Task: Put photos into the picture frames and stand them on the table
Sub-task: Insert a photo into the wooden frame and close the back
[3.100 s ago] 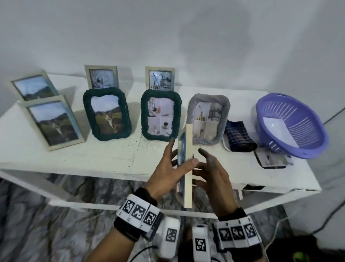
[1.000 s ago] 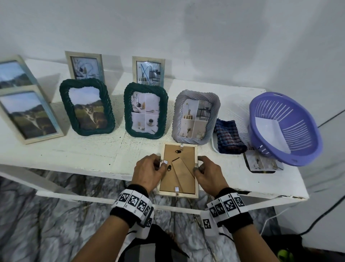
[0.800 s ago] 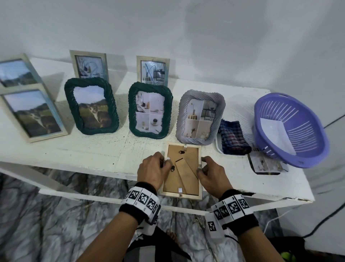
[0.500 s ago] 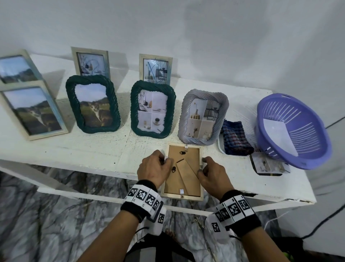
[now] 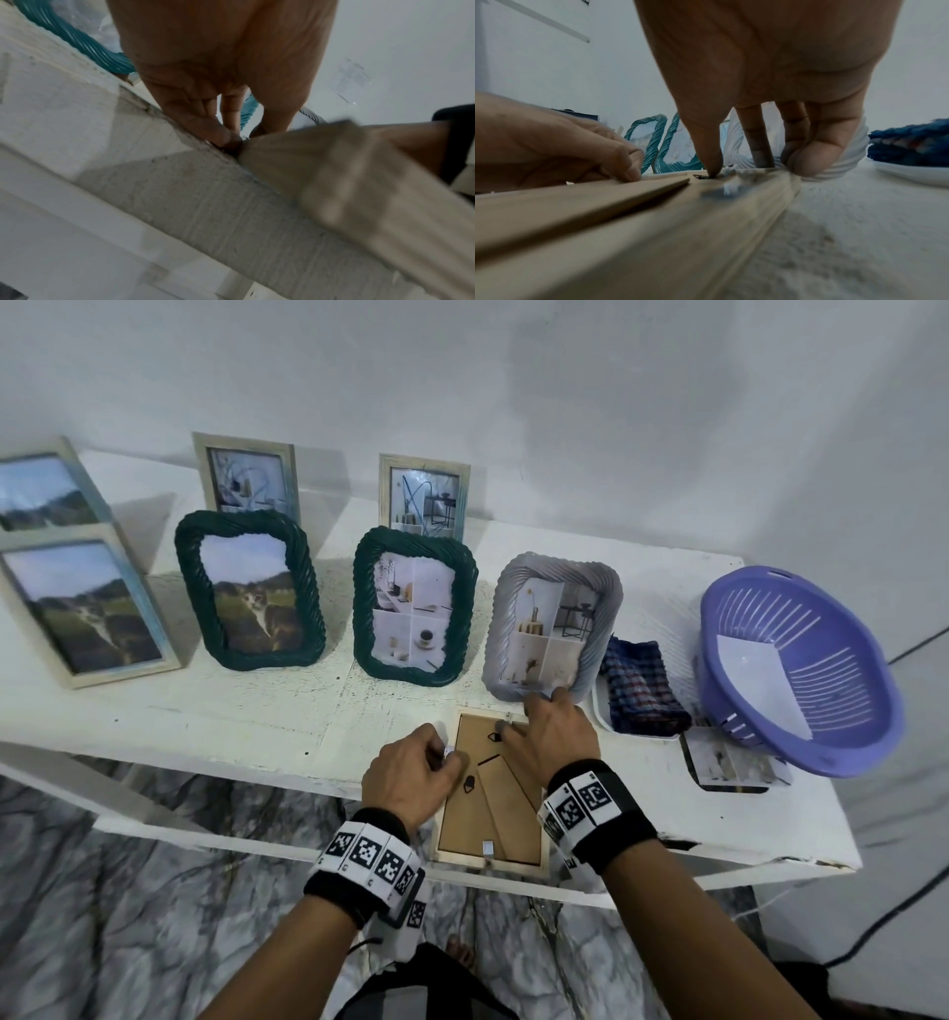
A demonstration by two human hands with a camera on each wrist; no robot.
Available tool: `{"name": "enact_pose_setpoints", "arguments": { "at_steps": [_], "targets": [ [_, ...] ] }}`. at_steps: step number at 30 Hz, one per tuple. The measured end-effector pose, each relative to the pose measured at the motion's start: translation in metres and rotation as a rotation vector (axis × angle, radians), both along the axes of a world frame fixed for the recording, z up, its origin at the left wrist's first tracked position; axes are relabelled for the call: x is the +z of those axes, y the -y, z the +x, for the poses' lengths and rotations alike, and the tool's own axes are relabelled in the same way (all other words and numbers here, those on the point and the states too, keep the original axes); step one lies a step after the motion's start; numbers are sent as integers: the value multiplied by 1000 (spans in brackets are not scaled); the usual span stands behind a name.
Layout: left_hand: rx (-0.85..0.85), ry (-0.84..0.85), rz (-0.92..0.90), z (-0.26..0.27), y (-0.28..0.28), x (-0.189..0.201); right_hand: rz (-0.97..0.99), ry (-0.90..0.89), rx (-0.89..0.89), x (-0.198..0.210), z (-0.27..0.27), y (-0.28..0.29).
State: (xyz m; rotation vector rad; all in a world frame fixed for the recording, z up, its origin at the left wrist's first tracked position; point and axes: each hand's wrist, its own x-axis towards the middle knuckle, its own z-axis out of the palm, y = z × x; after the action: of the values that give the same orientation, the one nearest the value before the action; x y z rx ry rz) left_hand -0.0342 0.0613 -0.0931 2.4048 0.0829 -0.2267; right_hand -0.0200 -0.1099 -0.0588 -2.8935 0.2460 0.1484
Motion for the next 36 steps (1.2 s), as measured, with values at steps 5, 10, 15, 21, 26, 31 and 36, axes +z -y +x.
{"name": "enact_pose_setpoints", "arguments": {
  "at_steps": [5,10,15,21,26,31,36],
  "targets": [
    [-4,25,22,-2,2,2,-79,-4,79,-2,3,3],
    [-6,26,23,-1,0,1,-170,-21,248,-1,8,14],
    [-23,21,8,0,-2,-1,-81,-17,233,-1,14,22],
    [-32,18,43,0,-1,-3,56,34,174,-2,2,25],
    [-40,45,73,-2,1,-2,183,187,216,-1,-44,21],
    [-32,35,55,2,0,-3,120,226,343,-11,-104,1],
    [-26,28,61,2,1,-2,-25,252,351,-24,-134,-12]
  ]
}}
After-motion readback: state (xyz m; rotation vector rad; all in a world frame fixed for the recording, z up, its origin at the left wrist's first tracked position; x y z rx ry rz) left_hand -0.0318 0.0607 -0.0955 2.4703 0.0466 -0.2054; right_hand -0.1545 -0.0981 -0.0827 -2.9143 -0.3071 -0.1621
